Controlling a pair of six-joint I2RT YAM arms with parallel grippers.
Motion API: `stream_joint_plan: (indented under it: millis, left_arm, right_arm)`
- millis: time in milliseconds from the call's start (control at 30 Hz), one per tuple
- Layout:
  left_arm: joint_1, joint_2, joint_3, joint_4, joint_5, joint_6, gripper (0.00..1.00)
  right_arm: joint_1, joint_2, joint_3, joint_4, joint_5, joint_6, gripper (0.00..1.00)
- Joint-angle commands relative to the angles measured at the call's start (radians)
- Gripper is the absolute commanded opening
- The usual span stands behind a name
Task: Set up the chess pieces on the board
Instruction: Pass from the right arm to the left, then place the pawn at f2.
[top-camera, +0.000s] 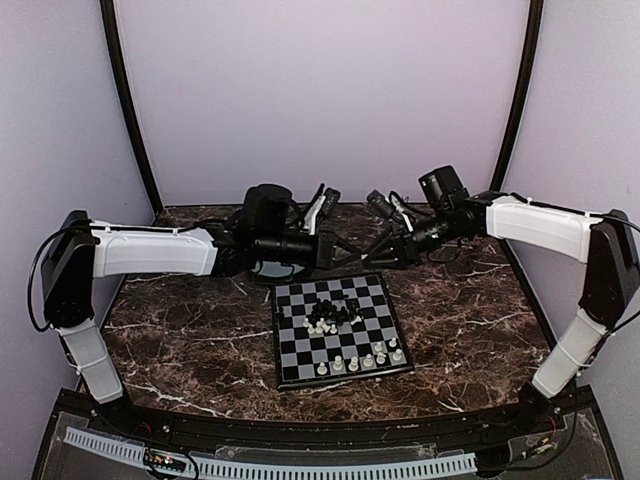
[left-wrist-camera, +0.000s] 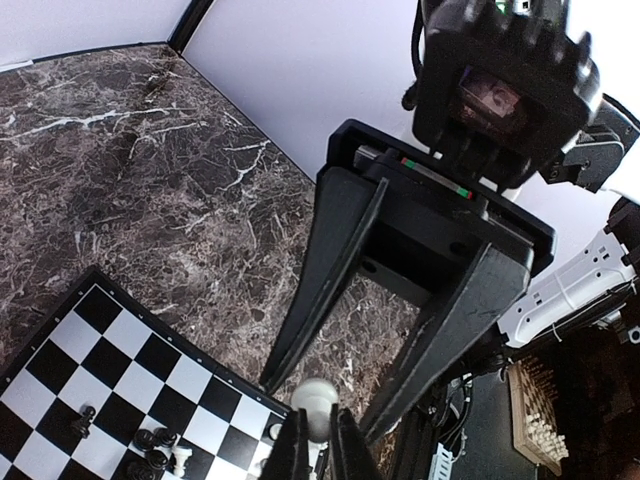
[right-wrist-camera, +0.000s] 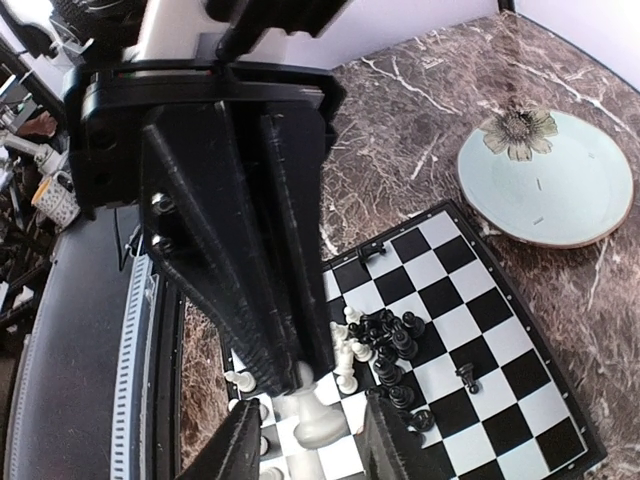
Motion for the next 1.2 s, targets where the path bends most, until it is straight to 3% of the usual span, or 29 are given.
stream_joint_plan:
  millis: [0,133,367,567,833,1167]
  left_arm:
    - [-0.005,-0.023,0.053,-0.077,-0.028,0.080,0.04]
    - [-0.006,-0.021,0.083,-0.189,-0.072,0.171,0.04]
    - [-0.019,0.016,0.154,-0.401,-0.128,0.312,0.03]
    - [-0.103,0.104,0.277,-0.584,-0.207,0.477,0.03]
    - [-0.183,0.222,0.385,-0.705,-0.258,0.538,0.03]
    - [-0.205,0.321,0.469,-0.812,-0.267,0.580,0.03]
  right_arm:
    - [-0.039,-0.060,0.007,-0.057,-0.074,-0.058,0.43]
    - [-0.105,-0.085,0.028,-0.139,-0.108,-0.128,0.53]
    - [-0.189,-0.125,-0.040,-0.073,-0.041,-0.114,0.54]
    - [-0.196,-0.102,-0.059,-0.029,0.051,-0.099,0.54]
    - [-0.197,-0.094,-0.067,-0.027,0.072,-0.106,0.54]
    - [-0.197,-0.097,-0.071,-0.024,0.089,-0.108,0.54]
